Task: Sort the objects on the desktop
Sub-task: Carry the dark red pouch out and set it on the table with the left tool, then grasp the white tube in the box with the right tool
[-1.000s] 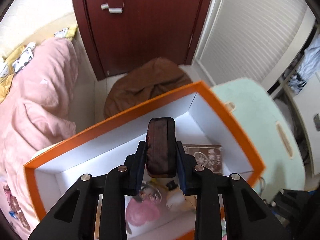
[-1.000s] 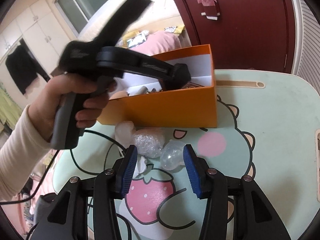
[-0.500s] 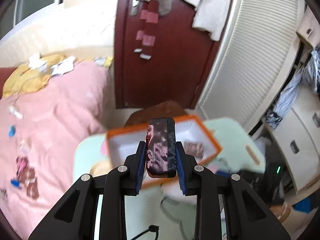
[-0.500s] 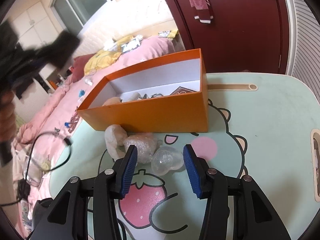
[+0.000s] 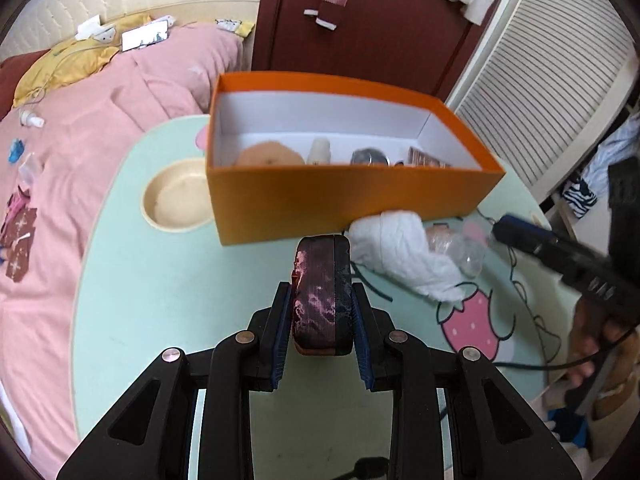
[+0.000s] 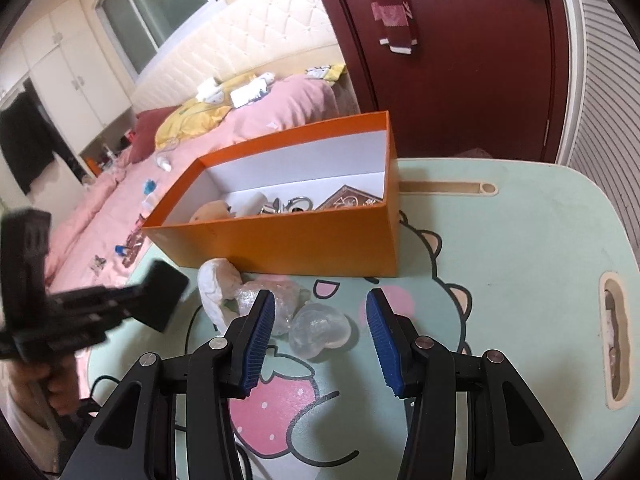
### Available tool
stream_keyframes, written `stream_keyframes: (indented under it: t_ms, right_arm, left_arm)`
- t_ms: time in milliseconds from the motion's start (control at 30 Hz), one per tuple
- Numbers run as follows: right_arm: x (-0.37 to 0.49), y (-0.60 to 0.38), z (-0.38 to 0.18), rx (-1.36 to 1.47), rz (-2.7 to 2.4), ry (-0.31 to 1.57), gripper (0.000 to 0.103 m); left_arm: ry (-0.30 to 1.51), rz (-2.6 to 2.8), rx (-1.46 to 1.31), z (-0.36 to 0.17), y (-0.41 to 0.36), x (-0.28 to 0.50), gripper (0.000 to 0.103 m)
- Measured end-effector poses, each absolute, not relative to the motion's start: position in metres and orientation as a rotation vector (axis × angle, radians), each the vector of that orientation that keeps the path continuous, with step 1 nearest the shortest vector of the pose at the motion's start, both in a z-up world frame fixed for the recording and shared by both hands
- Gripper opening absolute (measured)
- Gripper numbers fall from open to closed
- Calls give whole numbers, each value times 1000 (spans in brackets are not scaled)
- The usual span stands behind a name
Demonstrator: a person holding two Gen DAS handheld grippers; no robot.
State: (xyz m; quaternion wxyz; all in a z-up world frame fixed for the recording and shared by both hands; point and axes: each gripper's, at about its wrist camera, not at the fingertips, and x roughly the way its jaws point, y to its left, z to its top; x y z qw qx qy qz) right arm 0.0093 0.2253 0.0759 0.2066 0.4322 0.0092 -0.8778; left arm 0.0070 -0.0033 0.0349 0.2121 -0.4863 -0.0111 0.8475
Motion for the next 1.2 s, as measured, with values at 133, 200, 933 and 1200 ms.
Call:
stream_keyframes:
  t_ms: [133,200,933,1200]
  right_arm:
    - [-1,221,90,1197,-2431,36,47]
    - [-6,217,95,1192,-2417,39,47]
    - [-153,89,50,1761,-1988,-20,43]
    - [-167,64,19,1909,-1906,138,21]
  left_arm:
    - [-47,2367,-1328,31,-4,8,44]
    - [-65,2387,-1313,31,-5,10,69]
    - [-232,2541,-1150,33,-35,15,76]
    - [-293,2521,-1146,34,-41,14,76]
